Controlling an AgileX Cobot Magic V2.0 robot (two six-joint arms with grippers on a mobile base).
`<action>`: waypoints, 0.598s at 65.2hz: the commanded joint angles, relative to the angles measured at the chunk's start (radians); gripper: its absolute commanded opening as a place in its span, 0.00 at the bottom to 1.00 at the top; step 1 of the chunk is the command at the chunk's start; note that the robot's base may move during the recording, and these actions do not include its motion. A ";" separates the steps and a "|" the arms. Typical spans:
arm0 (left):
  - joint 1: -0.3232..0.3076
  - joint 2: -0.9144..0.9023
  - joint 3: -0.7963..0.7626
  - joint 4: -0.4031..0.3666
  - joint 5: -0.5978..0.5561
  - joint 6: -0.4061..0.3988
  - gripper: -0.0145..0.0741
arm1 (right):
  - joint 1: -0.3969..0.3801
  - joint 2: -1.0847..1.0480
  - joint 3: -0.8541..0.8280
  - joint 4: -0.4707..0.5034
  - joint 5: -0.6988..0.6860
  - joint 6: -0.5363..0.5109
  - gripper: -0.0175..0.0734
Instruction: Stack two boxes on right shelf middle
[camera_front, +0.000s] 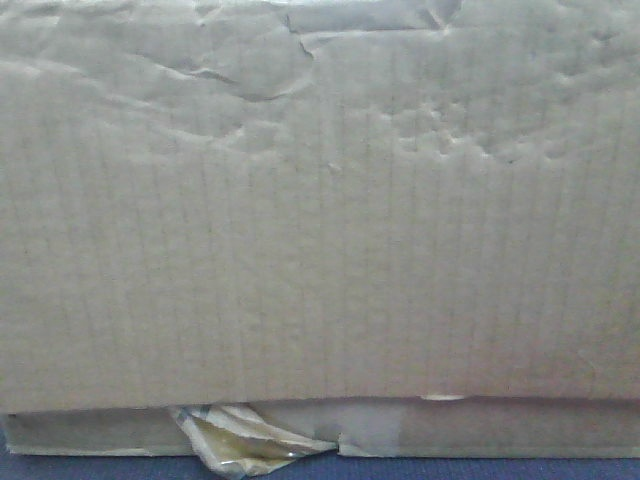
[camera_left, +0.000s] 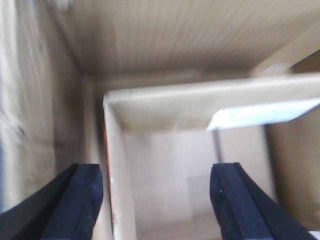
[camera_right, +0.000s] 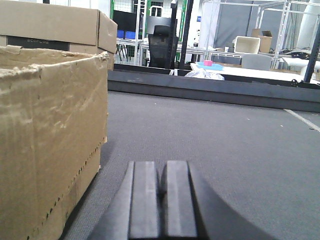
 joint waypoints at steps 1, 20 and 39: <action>0.024 -0.047 -0.036 0.006 0.010 0.039 0.58 | -0.004 -0.004 0.000 0.005 -0.022 0.001 0.01; 0.176 -0.122 0.047 -0.089 0.010 0.113 0.58 | -0.004 -0.004 0.000 0.005 -0.022 0.001 0.01; 0.195 -0.127 0.216 -0.143 0.010 0.117 0.58 | -0.004 -0.004 0.000 0.005 -0.022 0.001 0.01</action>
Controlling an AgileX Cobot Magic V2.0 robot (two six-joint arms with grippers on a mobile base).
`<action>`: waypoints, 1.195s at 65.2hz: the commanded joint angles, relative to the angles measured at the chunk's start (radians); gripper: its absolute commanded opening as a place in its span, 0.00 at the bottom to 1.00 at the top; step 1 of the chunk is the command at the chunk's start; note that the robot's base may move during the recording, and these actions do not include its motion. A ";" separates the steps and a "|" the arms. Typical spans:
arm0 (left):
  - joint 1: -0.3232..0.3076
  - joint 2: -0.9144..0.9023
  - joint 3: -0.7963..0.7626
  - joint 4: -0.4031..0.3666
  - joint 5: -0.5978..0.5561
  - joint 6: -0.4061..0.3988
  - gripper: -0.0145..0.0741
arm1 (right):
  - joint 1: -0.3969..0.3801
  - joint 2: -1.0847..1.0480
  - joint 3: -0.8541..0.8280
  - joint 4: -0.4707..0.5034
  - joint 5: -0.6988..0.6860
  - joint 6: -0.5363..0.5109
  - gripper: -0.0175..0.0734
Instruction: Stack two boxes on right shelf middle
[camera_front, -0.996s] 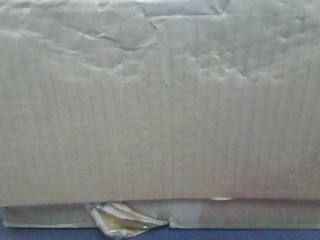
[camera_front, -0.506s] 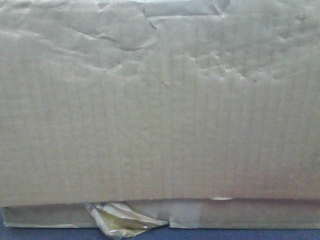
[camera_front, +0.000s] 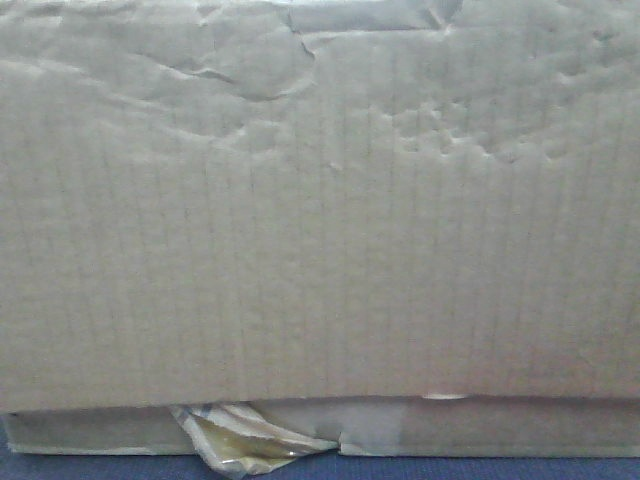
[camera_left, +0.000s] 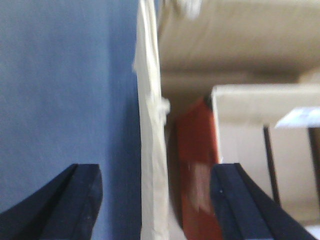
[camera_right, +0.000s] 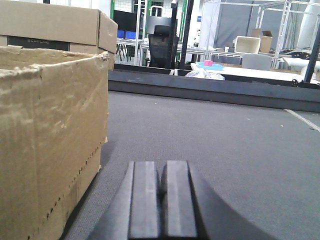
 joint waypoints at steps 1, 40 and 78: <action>-0.001 -0.010 0.045 -0.027 -0.004 0.006 0.58 | -0.004 -0.004 0.000 0.005 -0.022 0.001 0.01; -0.001 -0.003 0.189 -0.058 -0.004 0.006 0.58 | -0.004 -0.004 0.000 0.005 -0.022 0.001 0.01; -0.001 -0.003 0.189 -0.050 -0.004 0.006 0.58 | 0.000 0.133 -0.376 0.005 0.429 0.122 0.01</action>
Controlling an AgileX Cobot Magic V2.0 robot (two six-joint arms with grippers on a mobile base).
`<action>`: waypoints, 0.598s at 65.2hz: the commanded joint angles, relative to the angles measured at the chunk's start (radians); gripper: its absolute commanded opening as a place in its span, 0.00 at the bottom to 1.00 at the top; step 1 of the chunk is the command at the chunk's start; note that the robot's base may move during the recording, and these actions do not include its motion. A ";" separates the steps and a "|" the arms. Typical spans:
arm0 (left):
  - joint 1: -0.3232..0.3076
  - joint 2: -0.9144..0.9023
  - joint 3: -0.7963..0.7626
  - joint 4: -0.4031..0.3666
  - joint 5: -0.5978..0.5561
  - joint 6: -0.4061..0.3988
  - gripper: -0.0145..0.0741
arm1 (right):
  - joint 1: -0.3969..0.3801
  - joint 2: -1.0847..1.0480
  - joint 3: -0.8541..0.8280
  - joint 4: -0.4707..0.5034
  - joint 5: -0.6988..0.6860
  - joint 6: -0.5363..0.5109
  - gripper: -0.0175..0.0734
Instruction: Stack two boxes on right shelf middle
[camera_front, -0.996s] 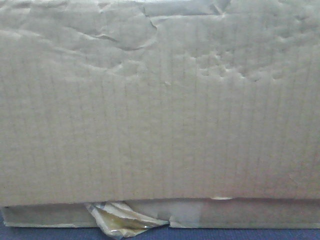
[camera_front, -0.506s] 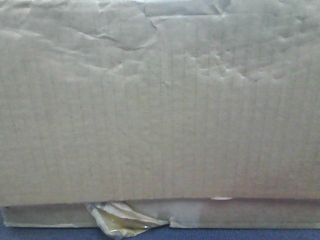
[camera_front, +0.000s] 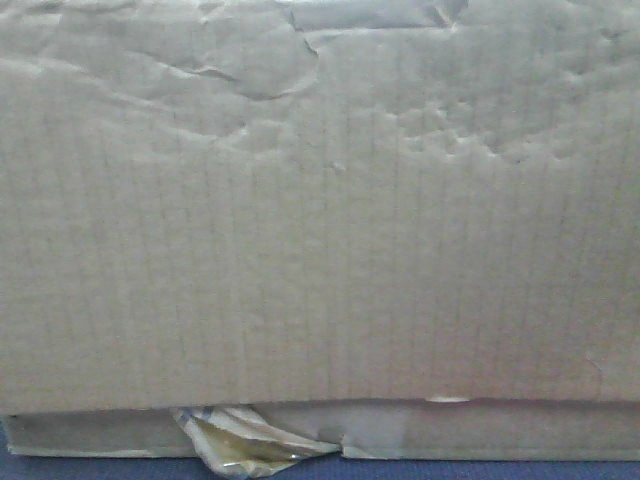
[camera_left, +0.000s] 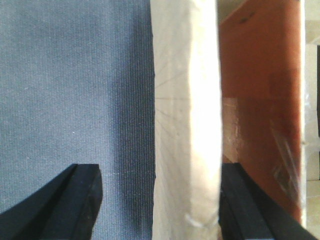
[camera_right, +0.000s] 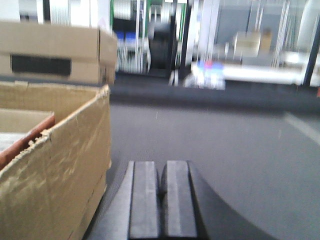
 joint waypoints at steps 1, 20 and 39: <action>-0.001 -0.003 0.000 0.000 -0.003 0.003 0.58 | 0.000 0.083 -0.096 0.005 0.153 0.068 0.01; -0.001 -0.003 0.000 0.000 -0.003 0.003 0.58 | 0.000 0.444 -0.325 0.005 0.492 0.076 0.01; -0.001 -0.003 0.000 0.000 -0.003 0.003 0.58 | 0.000 0.666 -0.461 0.014 0.581 0.052 0.01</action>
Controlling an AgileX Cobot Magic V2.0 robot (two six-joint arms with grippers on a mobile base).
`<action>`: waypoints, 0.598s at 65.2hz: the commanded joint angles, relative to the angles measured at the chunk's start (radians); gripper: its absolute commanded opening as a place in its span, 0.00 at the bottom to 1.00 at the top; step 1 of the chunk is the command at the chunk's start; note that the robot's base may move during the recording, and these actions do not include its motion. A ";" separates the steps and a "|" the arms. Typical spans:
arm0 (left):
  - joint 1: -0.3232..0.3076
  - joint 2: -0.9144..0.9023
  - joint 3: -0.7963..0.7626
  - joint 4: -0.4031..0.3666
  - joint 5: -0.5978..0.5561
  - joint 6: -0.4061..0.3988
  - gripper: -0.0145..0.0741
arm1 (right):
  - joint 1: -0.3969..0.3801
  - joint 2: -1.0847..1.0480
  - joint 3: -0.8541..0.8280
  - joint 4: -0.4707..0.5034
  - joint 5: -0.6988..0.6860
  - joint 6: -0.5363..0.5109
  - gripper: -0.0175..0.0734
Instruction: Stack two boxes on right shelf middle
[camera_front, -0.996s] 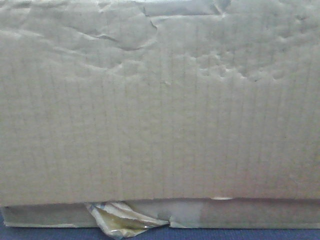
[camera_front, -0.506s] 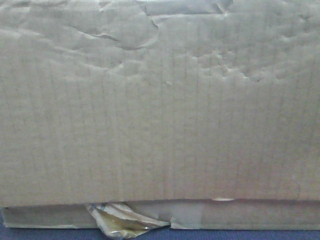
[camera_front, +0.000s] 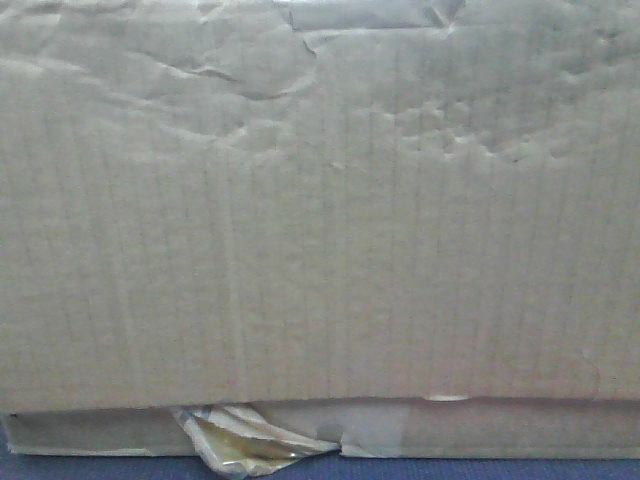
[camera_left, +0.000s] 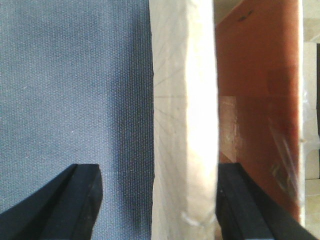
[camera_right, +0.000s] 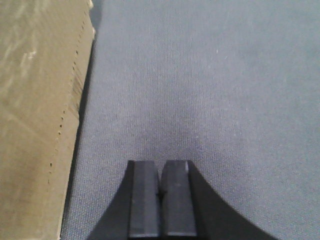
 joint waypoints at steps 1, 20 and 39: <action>-0.001 -0.003 -0.002 0.000 -0.003 0.003 0.58 | 0.000 0.044 -0.019 0.006 -0.011 -0.001 0.01; -0.001 -0.003 -0.002 0.000 -0.003 0.003 0.58 | 0.000 0.300 -0.217 0.006 0.098 0.083 0.03; -0.001 -0.003 -0.002 -0.002 -0.003 0.003 0.58 | 0.092 0.545 -0.588 -0.167 0.213 0.251 0.04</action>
